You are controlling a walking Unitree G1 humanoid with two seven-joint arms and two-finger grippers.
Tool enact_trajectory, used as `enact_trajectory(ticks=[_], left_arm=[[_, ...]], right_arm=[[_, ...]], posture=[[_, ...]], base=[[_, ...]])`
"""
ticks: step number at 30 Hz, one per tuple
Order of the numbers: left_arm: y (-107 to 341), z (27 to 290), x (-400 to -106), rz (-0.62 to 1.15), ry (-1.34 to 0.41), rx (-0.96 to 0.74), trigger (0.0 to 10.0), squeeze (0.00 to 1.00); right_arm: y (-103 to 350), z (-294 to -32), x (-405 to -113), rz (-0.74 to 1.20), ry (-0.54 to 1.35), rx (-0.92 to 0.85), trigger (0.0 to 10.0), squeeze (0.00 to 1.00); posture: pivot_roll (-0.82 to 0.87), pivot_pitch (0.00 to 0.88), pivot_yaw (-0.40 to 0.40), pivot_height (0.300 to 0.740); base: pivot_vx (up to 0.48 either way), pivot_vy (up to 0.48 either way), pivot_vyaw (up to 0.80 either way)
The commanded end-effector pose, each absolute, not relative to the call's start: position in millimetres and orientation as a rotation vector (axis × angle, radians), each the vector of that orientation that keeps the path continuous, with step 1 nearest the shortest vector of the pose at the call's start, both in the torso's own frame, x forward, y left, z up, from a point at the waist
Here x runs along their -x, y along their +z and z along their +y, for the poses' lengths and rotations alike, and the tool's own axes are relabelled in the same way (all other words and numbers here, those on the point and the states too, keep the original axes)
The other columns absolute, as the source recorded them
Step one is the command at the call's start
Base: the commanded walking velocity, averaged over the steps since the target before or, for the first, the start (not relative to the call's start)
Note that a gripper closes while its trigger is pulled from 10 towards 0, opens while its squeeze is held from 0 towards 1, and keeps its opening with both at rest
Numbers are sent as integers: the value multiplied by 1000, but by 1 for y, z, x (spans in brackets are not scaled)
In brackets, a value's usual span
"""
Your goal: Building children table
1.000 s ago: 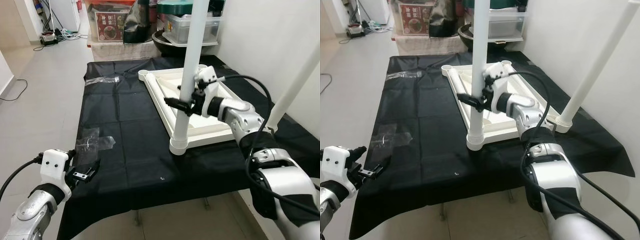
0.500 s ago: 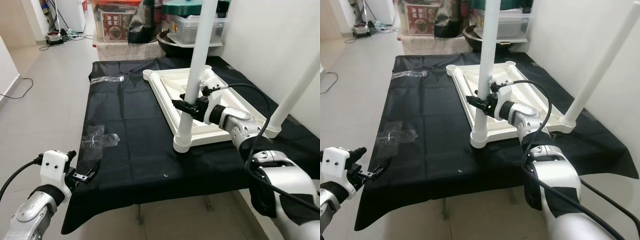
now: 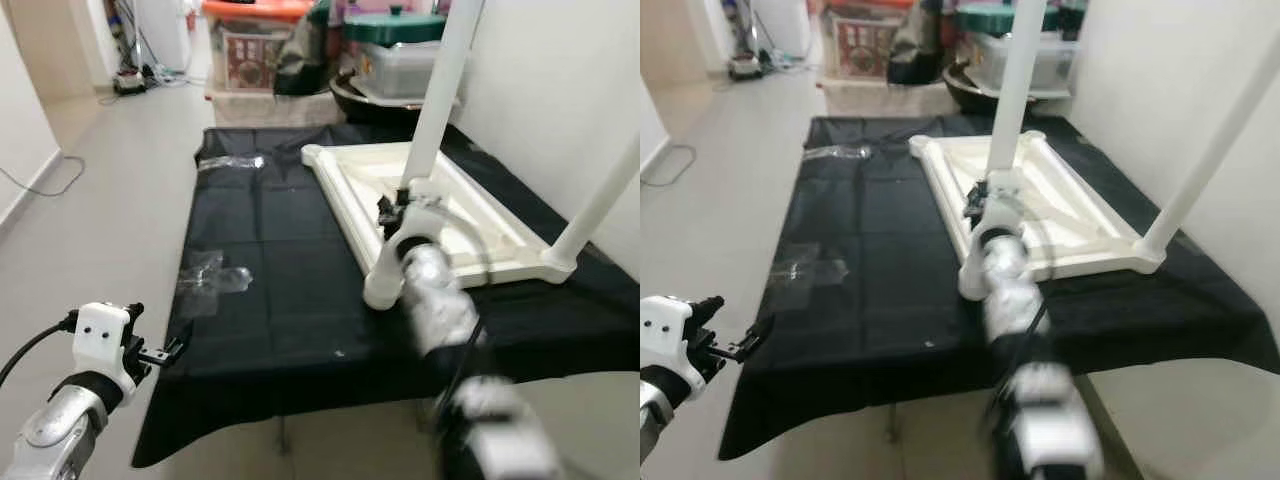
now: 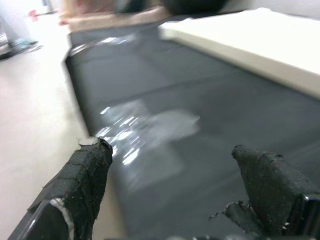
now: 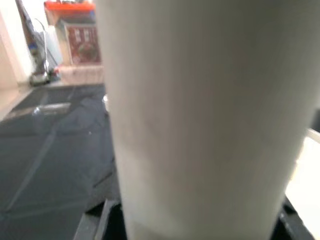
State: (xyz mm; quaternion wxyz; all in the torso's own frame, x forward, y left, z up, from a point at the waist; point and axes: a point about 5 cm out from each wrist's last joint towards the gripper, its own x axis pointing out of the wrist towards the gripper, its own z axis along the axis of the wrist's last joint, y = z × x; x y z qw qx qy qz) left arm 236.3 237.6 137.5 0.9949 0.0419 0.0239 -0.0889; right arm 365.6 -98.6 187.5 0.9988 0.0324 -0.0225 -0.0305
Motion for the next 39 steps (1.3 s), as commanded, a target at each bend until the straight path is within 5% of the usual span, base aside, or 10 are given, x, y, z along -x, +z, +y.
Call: enact_trajectory(ticks=[1,9,11,13,14,20,21,28,30,39], left_arm=[[134,239,-234,72,-173,-100,10000,0],[134,238,-236,66,-163,-96,10000,0],[134,238,-236,64,-162,-94,10000,0],[134,239,-236,64,-164,-94,10000,0],[134,239,-236,64,-165,-94,10000,0],[134,238,-236,66,-177,-90,10000,0],[134,238,-236,67,-180,-89,10000,0],[133,236,-236,62,-193,-80,10000,0],[133,235,-237,59,-202,-74,10000,0],[132,232,-238,56,-211,-70,10000,0]], right_arm=[[173,-92,-360,30,-108,-113,0,0],[186,-89,-364,17,-136,-131,0,0],[189,-85,-357,48,-72,-142,10000,0],[192,-86,-355,42,-44,-154,10000,0],[195,-87,-353,39,-29,-161,10000,1000],[219,-108,-358,-51,40,-134,10000,945],[227,-114,-360,-82,60,-120,10000,0],[259,-134,-366,-215,435,-43,10000,0],[253,-135,-362,-191,675,26,10000,0],[218,-117,-364,-24,1075,71,10000,0]], posture=[[98,0,-62,740],[92,0,-72,740],[88,0,-71,740],[82,0,-65,740],[81,0,-65,740],[68,0,-59,740],[68,0,-59,740],[58,0,-61,740],[56,0,-63,740],[101,0,-99,740]], base=[[0,0,0],[0,0,0],[0,0,0],[0,0,0],[0,0,0],[0,0,0],[0,0,0],[0,0,0],[0,0,0],[0,0,0]])
